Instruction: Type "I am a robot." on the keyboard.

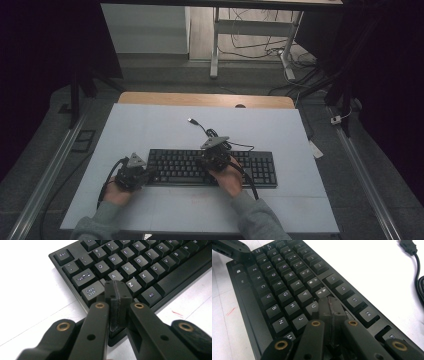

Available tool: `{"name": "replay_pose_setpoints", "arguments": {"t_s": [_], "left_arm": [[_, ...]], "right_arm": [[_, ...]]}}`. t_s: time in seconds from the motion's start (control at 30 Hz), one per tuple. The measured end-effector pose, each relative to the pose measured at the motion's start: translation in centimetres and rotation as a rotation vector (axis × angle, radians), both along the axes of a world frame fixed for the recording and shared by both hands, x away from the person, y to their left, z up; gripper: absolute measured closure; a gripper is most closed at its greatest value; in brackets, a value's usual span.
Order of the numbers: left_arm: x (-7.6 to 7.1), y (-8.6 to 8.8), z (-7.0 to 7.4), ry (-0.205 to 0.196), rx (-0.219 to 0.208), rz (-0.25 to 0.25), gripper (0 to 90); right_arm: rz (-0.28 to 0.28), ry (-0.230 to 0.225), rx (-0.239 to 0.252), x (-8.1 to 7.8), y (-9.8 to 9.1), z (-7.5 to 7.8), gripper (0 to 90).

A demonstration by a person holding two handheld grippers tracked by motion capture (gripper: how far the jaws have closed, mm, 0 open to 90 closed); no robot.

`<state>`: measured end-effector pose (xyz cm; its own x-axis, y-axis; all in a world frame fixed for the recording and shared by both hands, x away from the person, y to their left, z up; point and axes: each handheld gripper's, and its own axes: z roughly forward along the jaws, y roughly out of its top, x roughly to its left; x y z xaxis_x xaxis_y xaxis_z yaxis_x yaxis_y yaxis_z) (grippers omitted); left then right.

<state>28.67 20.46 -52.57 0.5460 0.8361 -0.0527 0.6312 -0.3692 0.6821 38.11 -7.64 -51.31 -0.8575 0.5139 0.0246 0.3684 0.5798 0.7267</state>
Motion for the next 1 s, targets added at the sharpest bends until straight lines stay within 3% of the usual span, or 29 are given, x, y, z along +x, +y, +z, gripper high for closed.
{"name": "replay_pose_setpoints", "arguments": {"t_s": [0.3, 0.67, 0.73, 0.83, 1.0], "left_arm": [[0.0, -0.2, -0.2, 0.004, 0.022, 0.000, 88.7], [0.0, -0.2, -0.2, 0.007, 0.019, -0.001, 88.7], [0.0, -0.2, -0.1, 0.006, 0.018, -0.002, 88.6], [-0.1, -0.1, 0.2, -0.012, -0.003, -0.002, 88.6], [-0.4, 0.0, 1.0, -0.053, -0.043, 0.012, 87.7]], "right_arm": [[0.000, 0.003, 0.001, 0.0, 0.0, 0.0, 89.5], [0.002, -0.004, -0.022, 0.0, 0.1, -0.2, 89.7], [0.008, -0.018, -0.012, -0.1, 0.1, 0.0, 89.7], [0.016, -0.049, 0.051, -0.5, -0.4, 1.2, 89.7], [0.025, -0.063, 0.066, -1.0, -1.7, 2.2, 89.5]]}}
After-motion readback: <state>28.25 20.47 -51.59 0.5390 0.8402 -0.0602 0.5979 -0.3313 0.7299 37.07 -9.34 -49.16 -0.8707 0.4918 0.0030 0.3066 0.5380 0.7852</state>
